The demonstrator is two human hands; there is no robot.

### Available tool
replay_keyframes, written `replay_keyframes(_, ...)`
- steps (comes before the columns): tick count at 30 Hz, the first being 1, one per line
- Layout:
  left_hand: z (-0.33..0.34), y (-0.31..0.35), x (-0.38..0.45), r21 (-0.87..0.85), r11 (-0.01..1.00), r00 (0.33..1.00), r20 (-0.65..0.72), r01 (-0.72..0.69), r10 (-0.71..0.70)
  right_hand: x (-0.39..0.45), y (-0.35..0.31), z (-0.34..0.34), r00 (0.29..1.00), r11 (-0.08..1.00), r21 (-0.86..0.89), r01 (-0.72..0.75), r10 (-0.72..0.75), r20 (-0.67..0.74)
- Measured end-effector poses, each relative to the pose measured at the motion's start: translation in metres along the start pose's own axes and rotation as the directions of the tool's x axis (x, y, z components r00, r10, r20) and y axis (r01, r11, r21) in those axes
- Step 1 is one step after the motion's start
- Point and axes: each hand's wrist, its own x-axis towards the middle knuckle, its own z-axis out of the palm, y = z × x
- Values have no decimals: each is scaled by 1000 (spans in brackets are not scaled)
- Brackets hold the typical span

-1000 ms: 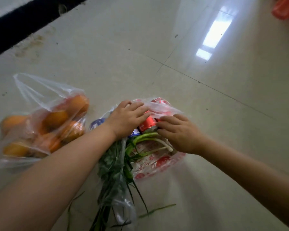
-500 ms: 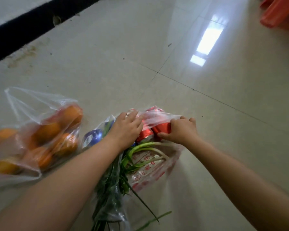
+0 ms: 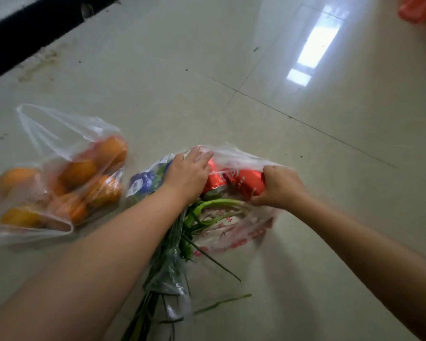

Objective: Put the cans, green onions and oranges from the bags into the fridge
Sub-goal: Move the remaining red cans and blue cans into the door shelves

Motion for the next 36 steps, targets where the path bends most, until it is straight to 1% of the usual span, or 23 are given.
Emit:
replay_keyframes(2, 2, 1, -1, -7, 1000, 999, 40, -9, 9, -17, 3, 13, 1000, 999, -45, 28, -29, -7)
replay_keyframes(5, -1, -1, 1, -30, 1000, 996, 86, 8, -5, -18, -9, 26, 1000, 998, -63, -12, 13, 12)
replay_keyframes(7, -23, 0, -1, 6, 1000, 999, 32, -1, 1, -17, -9, 10, 996, 997, -64, -40, 34, -86)
replay_keyframes(8, -22, 0, -1, -11, 1000, 1000, 24, 11, -11, -10, -12, 9, 996, 996, -84, -34, 27, -89)
replay_keyframes(11, -17, 6, -6, -60, 997, 998, 61, 40, -36, 2, -13, 11, 999, 988, -150, -35, 29, -39)
replay_keyframes(13, -11, 14, -9, -75, 995, 995, 91, 59, -52, 4, -14, 17, 999, 988, -150, -42, 43, 2)
replay_keyframes(17, -13, 11, -2, -76, 995, 997, 55, 60, -56, -1, -8, 6, 994, 994, 38, -103, 102, 29)
replay_keyframes(19, -13, 9, -3, -90, 994, 997, 48, 58, -54, -14, 2, -7, 994, 986, 131, -107, 103, 38)
replay_keyframes(20, -12, 10, -5, -90, 995, 997, 65, 52, -46, -23, 8, -13, 993, 968, 227, -110, 97, 68)
replay_keyframes(21, -11, 11, -6, -92, 995, 996, 80, 48, -41, -34, 14, -19, 991, 924, 366, -108, 69, 117)
replay_keyframes(23, -9, 12, -8, -123, 992, 996, 88, 40, -29, -58, 20, -27, 982, 767, 634, -100, -26, 187)
replay_keyframes(24, -10, 11, -11, -172, 984, 996, 78, 45, -32, -68, 21, -27, 982, 706, 702, -87, -57, 179)
replay_keyframes(25, -10, 9, -13, -257, 965, 998, 35, 57, -50, -75, 20, -26, 987, 665, 744, -68, -66, 148)
replay_keyframes(26, -11, 7, -17, -366, 928, 995, -41, 73, -94, -79, 19, -22, 992, 623, 781, -47, -60, 108)
replay_keyframes(27, -12, 5, -21, -506, 858, 974, -136, 88, -180, -80, 16, -20, 996, 583, 811, -34, -46, 75)
replay_keyframes(28, -15, 3, -26, -670, 736, 941, -182, 95, -286, -80, 12, -18, 998, 551, 834, -25, -36, 54)
replay_keyframes(29, -17, 0, -32, -840, 537, 923, -140, 82, -360, -79, 9, -17, 999, 532, 847, -21, -31, 44)
replay_keyframes(30, -20, -2, -39, -961, 263, 940, -10, 85, -340, -76, 5, -16, 999, 524, 851, -15, -36, 39)
replay_keyframes(31, -23, -3, -46, -992, 36, 970, 107, 117, -220, -74, 2, -15, 998, 527, 850, -2, -49, 32)
replay_keyframes(32, -24, -4, -53, -982, -78, 979, 178, 171, -95, -71, -3, -16, 997, 536, 844, 24, -73, 18)
replay_keyframes(33, -24, -4, -58, -972, -123, 978, 205, 200, -26, -69, -8, -17, 994, 554, 831, 55, -106, 4)
replay_keyframes(34, -22, -5, -62, -966, -155, 977, 212, 207, -21, -67, -13, -18, 990, 575, 814, 83, -139, -2)
replay_keyframes(36, -18, -8, -67, -955, -209, 972, 229, 212, -61, -66, -26, -21, 980, 613, 782, 115, -198, 11)
